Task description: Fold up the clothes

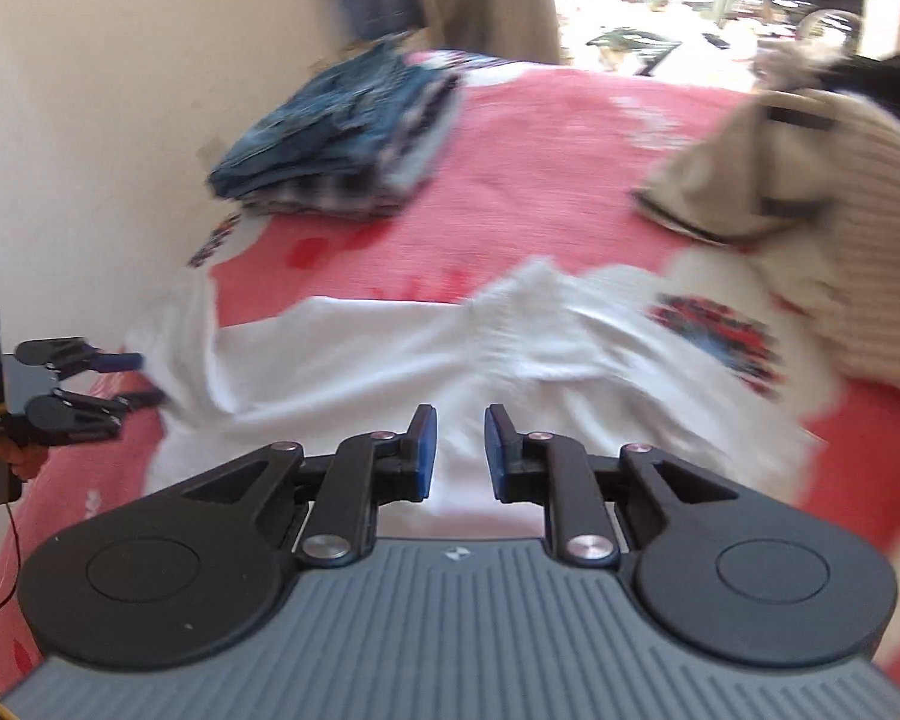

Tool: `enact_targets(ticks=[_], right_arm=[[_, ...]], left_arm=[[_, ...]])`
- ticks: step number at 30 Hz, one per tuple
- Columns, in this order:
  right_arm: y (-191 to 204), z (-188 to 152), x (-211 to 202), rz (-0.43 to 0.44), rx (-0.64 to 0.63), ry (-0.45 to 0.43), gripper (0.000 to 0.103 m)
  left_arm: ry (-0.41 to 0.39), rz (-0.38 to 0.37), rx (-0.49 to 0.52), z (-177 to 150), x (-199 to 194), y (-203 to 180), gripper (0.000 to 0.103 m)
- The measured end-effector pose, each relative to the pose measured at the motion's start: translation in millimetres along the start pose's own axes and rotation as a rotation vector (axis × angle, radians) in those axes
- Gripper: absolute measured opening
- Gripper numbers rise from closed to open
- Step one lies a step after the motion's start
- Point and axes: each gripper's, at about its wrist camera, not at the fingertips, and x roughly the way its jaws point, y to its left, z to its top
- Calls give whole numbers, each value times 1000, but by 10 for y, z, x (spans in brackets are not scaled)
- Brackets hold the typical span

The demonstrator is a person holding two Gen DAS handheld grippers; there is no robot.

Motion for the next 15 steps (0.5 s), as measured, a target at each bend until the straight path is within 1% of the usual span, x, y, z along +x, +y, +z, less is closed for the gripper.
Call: enact_targets(ticks=[3,5,8,10,12,14,15], right_arm=[[-399,-364,-517,-76,117,-49,17],[-588,-680,-767,-96,207,-63,17],[-668,-1057,-909,-99,258,-41,18],[-693,-1291,-974,-99,278,-26,18],[-684,-1346,-917,-53,274,-18,18],[-647,-1209,-774,4,271,-30,18],[-644,-1118,-666,52,285,-37,18]], left_arm=[[-37,-47,23,243,-65,-198,54],[-45,-93,72,411,-44,-488,54],[-43,-165,179,662,76,-1051,54],[-35,-211,207,812,197,-1390,54],[-19,-240,232,883,312,-1688,54],[-4,-249,253,832,386,-1914,54],[-1,-252,260,782,404,-2005,53]])
